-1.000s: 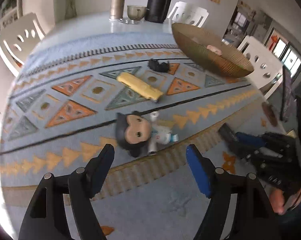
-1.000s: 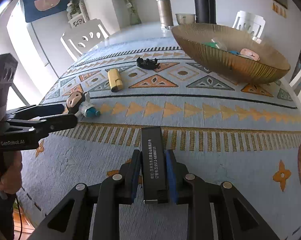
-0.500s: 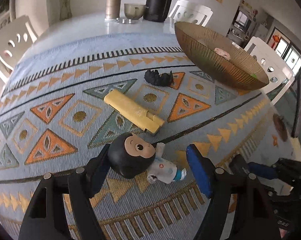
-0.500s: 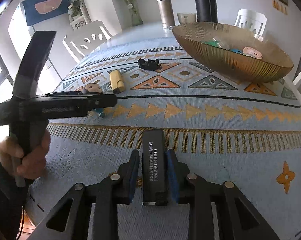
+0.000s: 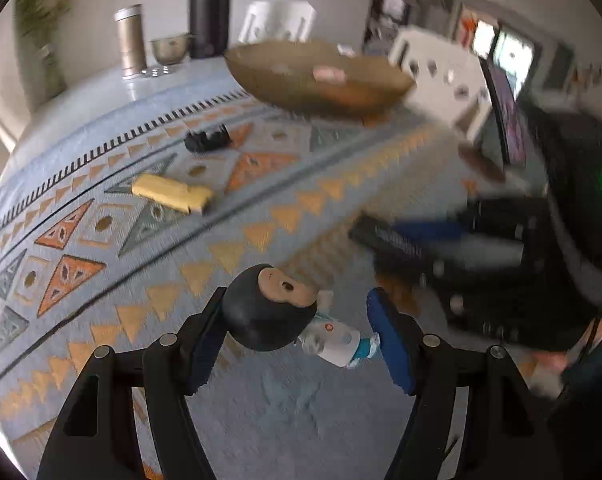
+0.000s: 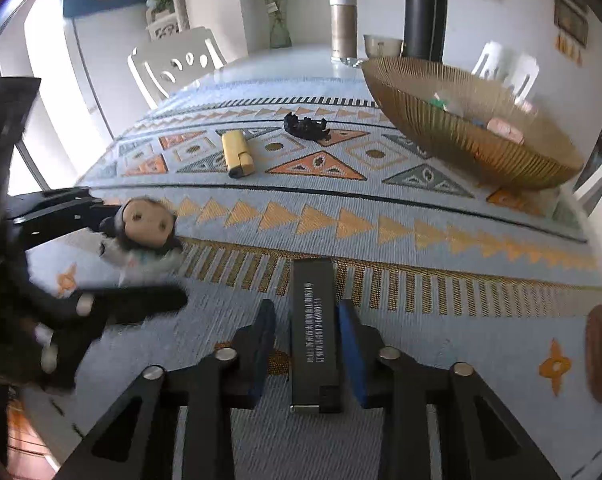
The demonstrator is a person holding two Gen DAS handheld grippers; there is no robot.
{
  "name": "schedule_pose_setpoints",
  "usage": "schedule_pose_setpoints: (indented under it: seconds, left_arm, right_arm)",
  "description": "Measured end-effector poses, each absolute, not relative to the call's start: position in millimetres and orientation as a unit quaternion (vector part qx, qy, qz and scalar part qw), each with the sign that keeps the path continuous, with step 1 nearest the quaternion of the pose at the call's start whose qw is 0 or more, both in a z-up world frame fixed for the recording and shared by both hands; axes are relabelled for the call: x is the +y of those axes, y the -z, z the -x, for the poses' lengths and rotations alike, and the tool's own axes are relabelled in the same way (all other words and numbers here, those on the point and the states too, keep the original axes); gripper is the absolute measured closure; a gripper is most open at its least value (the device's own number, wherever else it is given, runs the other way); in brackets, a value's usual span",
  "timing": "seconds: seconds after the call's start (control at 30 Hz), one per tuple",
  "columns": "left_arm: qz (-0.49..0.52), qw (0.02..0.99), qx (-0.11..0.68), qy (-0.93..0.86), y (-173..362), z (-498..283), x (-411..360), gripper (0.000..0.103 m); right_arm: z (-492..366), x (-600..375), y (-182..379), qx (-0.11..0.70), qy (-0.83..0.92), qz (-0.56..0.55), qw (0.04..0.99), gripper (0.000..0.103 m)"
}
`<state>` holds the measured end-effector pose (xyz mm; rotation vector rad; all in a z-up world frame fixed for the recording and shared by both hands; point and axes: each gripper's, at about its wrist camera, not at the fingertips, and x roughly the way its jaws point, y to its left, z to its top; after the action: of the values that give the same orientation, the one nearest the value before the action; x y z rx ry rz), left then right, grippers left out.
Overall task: Organize rigid objects
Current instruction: 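Grasp the black USB stick with the right tool while the left grasps the monkey figurine, then carry the USB stick and monkey figurine over the woven bowl with both tools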
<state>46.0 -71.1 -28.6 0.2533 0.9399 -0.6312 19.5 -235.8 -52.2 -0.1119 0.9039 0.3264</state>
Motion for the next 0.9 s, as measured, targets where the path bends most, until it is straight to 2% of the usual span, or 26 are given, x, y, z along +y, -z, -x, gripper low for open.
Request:
schedule_pose_setpoints:
  seconds: [0.17, 0.37, 0.6, 0.83, 0.87, 0.9]
  left_arm:
    - [-0.137, 0.837, 0.461, 0.261, 40, -43, -63, 0.034]
    - [-0.106, 0.848, 0.465, 0.232, 38, -27, -26, 0.033]
    - [-0.056, 0.851, 0.468, 0.231, 36, -19, -12, 0.033]
    - [-0.066, 0.851, 0.489, 0.178, 38, -28, -42, 0.034]
    - [-0.069, 0.851, 0.491, 0.171, 38, -28, -44, 0.035]
    - [-0.075, 0.852, 0.491, 0.165, 38, -28, -46, 0.041]
  right_arm:
    - [-12, -226, 52, 0.422, -0.149, 0.091, 0.89, 0.076]
    - [-16, -237, 52, 0.436, -0.18, 0.048, 0.88, 0.075]
    - [-16, -239, 52, 0.44, -0.199, 0.03, 0.875, 0.066]
    - [-19, -236, 53, 0.442, -0.186, 0.043, 0.877, 0.066]
    - [-18, -233, 53, 0.441, -0.174, 0.054, 0.879, 0.068]
    - [-17, -230, 53, 0.438, -0.166, 0.065, 0.881, 0.072]
